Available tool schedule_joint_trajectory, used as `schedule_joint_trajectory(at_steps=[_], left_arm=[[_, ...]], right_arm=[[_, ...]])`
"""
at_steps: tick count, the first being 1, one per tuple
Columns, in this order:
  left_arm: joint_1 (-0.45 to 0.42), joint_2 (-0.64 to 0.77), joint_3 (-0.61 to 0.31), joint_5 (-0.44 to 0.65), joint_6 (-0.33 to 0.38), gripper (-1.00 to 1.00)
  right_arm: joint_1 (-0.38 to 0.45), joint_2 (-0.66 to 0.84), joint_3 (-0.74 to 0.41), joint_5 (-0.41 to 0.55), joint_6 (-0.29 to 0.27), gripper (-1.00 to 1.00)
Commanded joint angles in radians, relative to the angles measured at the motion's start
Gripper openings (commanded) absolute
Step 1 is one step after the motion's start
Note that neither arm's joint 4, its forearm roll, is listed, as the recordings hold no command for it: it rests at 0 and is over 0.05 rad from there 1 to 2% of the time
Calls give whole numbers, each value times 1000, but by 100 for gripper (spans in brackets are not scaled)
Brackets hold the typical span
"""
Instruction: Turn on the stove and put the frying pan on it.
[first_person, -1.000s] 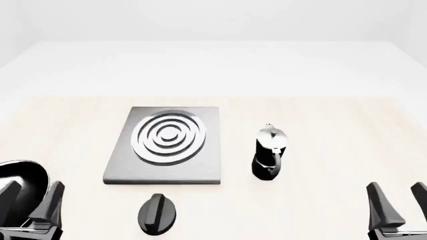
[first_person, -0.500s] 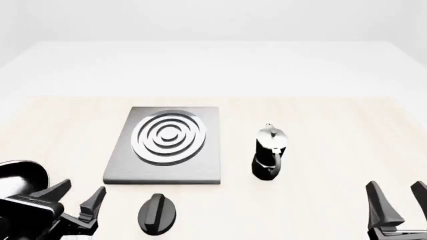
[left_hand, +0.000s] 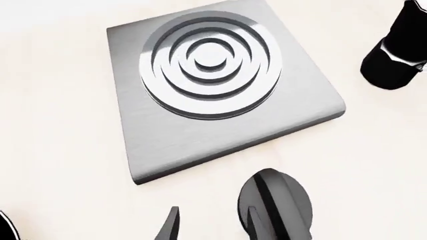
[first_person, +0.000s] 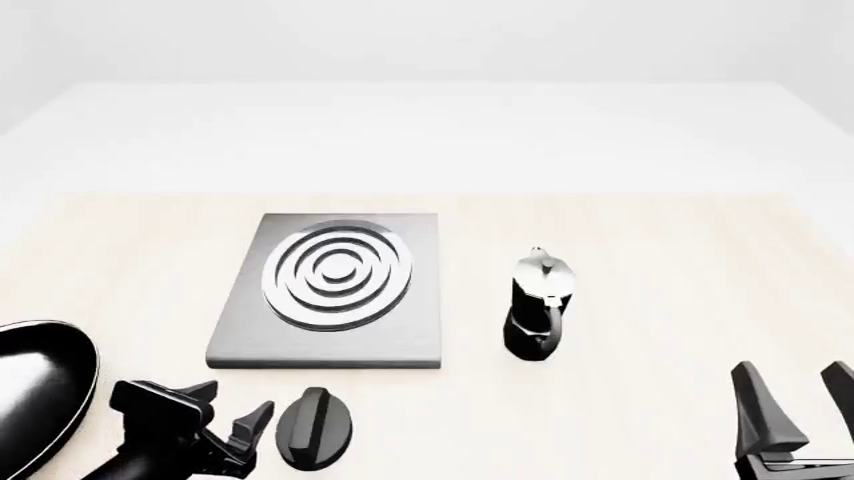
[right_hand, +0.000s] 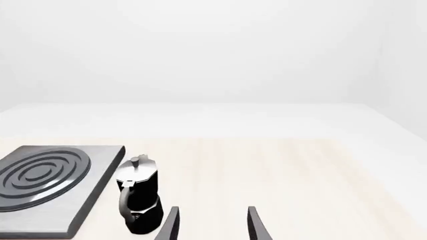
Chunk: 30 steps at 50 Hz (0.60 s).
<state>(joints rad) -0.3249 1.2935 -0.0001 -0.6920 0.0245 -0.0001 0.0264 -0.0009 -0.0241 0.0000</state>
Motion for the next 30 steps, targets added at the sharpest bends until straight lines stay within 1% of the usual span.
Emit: schedule_joint_trajectory(at_steps=[1,5,9,12,15,17,21,24,25,30], left_arm=[[-49,86,0,-30,-14,100],[-55,-3,0,63,-12,100],[-67,-27,0,93,-17,100],[-72,-16,0,86,-18,100],[-78,41,0,37,-22,100],[-78,110,0,-19,-17,100],[-94,156,0,-52,-32,100],[-106,179,0,-64,-35,100],[-122,177,0,-58,-40,100],[-138,185,0,-55,-46,100]], right_arm=[[0,-1,0,1,0,100],[0,-1,0,1,0,100],[0,-1,0,1,0,100],[0,-2,0,1,0,100],[0,-2,0,1,0,100],[0,-1,0,1,0,100],[0,-2,0,1,0,100],[0,-1,0,1,0,100],[0,-2,0,2,0,100],[0,-1,0,1,0,100]])
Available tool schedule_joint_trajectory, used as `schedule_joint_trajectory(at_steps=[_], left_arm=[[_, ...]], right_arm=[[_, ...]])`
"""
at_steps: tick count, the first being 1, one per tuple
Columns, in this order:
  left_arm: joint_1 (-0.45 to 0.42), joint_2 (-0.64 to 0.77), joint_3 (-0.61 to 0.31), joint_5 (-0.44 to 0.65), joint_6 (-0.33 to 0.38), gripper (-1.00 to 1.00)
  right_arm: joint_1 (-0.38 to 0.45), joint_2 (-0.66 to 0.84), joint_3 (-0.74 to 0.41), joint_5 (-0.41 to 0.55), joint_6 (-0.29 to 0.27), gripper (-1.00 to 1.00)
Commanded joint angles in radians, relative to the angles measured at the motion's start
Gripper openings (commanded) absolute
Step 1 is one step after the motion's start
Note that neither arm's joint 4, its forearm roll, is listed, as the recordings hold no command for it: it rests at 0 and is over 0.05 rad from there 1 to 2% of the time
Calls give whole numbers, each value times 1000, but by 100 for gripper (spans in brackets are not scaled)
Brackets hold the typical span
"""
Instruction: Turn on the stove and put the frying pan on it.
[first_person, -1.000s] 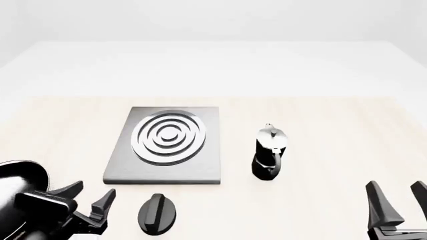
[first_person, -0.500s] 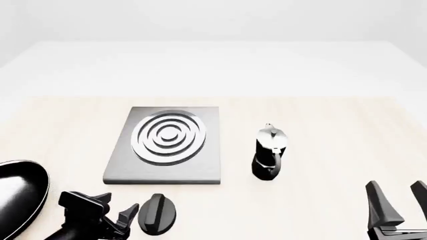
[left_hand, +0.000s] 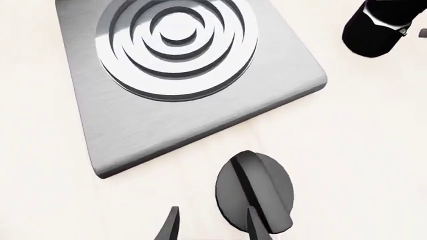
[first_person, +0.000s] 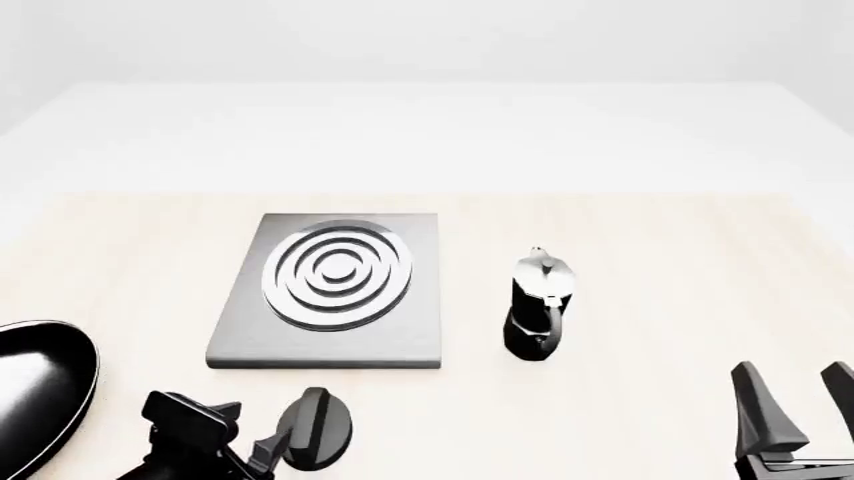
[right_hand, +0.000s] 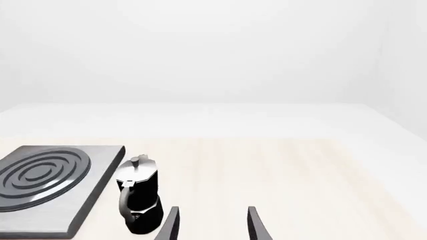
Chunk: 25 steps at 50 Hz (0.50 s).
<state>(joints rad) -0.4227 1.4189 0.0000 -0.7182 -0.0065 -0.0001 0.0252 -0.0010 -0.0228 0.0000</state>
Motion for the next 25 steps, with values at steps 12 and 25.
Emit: schedule_joint_trajectory(at_steps=[12,25], left_arm=[[-73,107,0,-57,-16,100],[-99,-58,0,118,-5,100]], right_arm=[[0,0,0,0,0,100],[0,0,0,0,0,100]])
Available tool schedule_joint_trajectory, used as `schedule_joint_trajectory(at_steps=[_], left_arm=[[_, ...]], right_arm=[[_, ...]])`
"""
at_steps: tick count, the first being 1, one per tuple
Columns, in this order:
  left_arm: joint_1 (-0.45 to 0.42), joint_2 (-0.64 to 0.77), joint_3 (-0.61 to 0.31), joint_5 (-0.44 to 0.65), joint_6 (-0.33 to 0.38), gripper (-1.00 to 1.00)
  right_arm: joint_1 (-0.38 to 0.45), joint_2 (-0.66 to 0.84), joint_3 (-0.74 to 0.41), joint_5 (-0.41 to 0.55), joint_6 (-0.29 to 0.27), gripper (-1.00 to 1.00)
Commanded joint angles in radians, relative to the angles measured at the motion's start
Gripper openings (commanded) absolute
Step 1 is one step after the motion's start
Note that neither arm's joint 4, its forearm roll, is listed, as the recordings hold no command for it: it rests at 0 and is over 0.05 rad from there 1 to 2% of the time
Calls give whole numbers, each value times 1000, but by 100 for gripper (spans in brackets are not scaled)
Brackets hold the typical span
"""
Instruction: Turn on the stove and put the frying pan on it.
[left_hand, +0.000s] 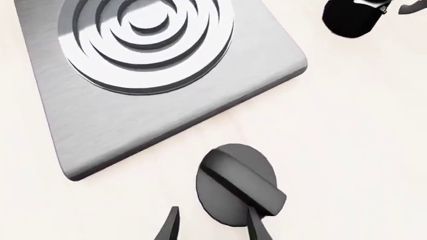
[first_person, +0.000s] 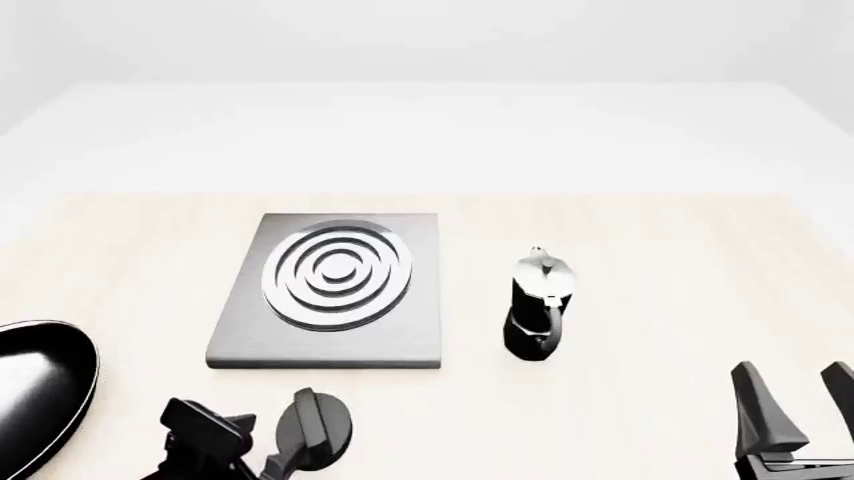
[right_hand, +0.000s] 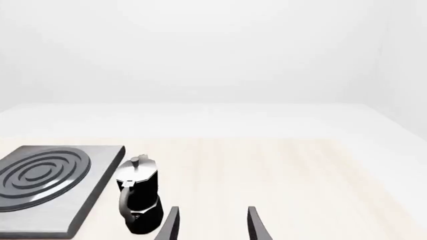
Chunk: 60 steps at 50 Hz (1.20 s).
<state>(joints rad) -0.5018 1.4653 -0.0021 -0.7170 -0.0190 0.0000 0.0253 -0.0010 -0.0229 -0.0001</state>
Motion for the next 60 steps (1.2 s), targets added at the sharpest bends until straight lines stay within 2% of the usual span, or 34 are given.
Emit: schedule_joint_trajectory(at_steps=[1,6,16,19,22,25,27,28,32,39,42,46,50,53,56,60], left_arm=[[-20,-125,2,137,9,100],[-27,-225,2,236,13,100],[25,-369,2,361,44,100],[58,-483,2,465,58,100],[134,-818,2,786,72,100],[199,-1098,2,1040,95,100],[228,-1210,-3,1142,117,100],[256,-1279,-34,1228,124,100],[309,-1391,-119,1394,149,100],[390,-1396,-229,1477,194,100],[425,-1397,-318,1525,234,100],[448,-1402,-385,1569,268,100],[493,-1407,-512,1647,321,100],[493,-1402,-557,1683,321,100],[534,-1398,-636,1725,341,100],[526,-1400,-677,1753,359,100]], right_arm=[[0,0,0,0,0,100],[0,0,0,0,0,100],[0,0,0,0,0,100],[0,0,0,0,0,100],[0,-1,0,0,0,100],[0,0,0,0,0,100],[0,0,0,0,0,100],[0,0,0,0,0,100],[0,0,0,0,0,100],[0,-1,0,0,0,100],[0,-1,0,0,0,100],[0,0,0,0,0,100],[0,0,0,0,0,100],[0,-1,0,0,0,100],[0,0,0,0,0,100],[0,0,0,0,0,100]])
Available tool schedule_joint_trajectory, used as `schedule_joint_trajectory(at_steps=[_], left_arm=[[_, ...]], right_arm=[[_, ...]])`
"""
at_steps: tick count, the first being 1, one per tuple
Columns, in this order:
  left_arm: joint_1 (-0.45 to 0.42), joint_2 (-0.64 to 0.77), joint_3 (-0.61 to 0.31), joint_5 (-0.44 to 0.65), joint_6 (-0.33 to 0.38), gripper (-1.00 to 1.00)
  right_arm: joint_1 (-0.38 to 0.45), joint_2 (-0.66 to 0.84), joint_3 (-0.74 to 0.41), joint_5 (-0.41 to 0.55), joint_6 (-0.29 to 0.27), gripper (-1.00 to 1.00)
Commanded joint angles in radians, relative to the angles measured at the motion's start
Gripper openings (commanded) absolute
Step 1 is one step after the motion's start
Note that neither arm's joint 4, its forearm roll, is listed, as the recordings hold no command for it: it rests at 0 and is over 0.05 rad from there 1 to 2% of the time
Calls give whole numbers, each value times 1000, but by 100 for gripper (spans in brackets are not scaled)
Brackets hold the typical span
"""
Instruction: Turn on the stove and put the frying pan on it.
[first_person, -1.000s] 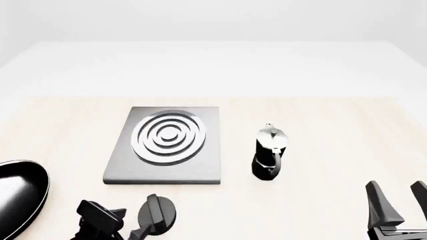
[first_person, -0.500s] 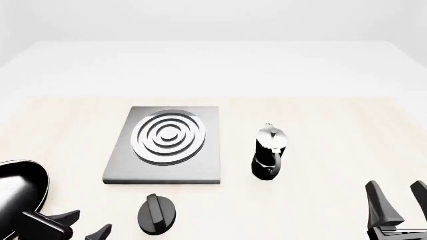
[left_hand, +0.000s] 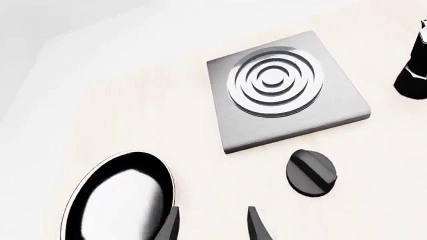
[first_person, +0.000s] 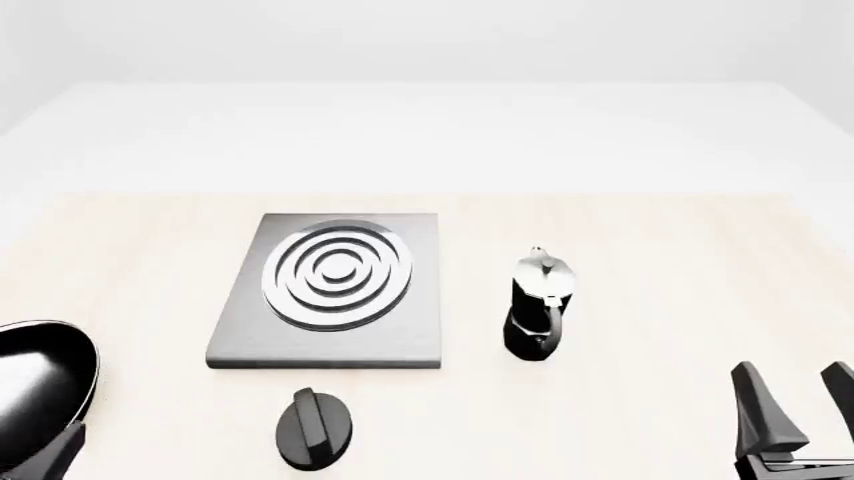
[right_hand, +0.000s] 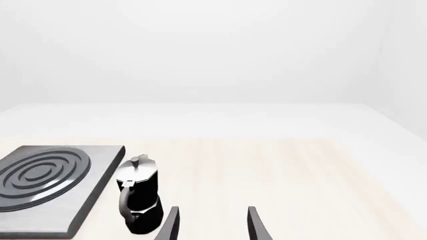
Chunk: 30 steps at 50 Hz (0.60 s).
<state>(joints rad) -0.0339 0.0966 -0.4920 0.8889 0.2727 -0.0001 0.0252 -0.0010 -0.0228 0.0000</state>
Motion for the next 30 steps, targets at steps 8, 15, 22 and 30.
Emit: schedule_joint_trajectory(at_steps=[8,15,22,30], left_arm=[[95,-30,-235,168,79,100],[172,-15,-369,235,140,100],[218,-23,-386,312,154,100],[310,-18,-342,322,191,100]], right_arm=[[0,0,0,0,0,100],[0,0,0,0,0,100],[0,0,0,0,0,100],[0,0,0,0,0,100]])
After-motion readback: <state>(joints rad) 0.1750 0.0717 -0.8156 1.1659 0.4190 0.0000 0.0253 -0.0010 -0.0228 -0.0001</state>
